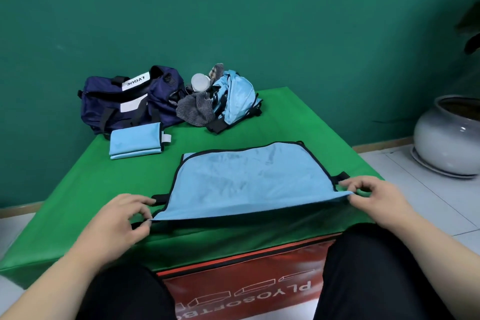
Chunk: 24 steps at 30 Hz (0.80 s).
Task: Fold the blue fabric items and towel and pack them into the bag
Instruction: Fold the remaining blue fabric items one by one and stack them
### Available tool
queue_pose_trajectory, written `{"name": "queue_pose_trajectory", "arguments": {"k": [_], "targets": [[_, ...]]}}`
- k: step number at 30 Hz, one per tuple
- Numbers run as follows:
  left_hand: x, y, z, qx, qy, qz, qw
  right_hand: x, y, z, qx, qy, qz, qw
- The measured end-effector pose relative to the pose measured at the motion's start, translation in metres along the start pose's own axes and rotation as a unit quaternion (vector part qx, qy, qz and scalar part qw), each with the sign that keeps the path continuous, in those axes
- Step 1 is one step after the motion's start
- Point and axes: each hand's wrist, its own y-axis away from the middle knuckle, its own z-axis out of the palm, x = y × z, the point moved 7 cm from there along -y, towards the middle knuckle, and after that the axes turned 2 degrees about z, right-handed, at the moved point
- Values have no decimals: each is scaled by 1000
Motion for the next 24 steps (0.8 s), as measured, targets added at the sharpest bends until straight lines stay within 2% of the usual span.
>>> {"name": "queue_pose_trajectory", "arguments": {"k": [8, 15, 24], "targets": [[-6, -79, -15, -16, -40, -11, 999, -37, -89, -8, -9, 39, 9, 999], [-28, -155, 2, -39, -81, -45, 995, -42, -176, 21, -45, 82, 53, 994], [-58, -221, 38, -55, -203, -86, 974, -39, -238, 58, -61, 178, 75, 979]]}}
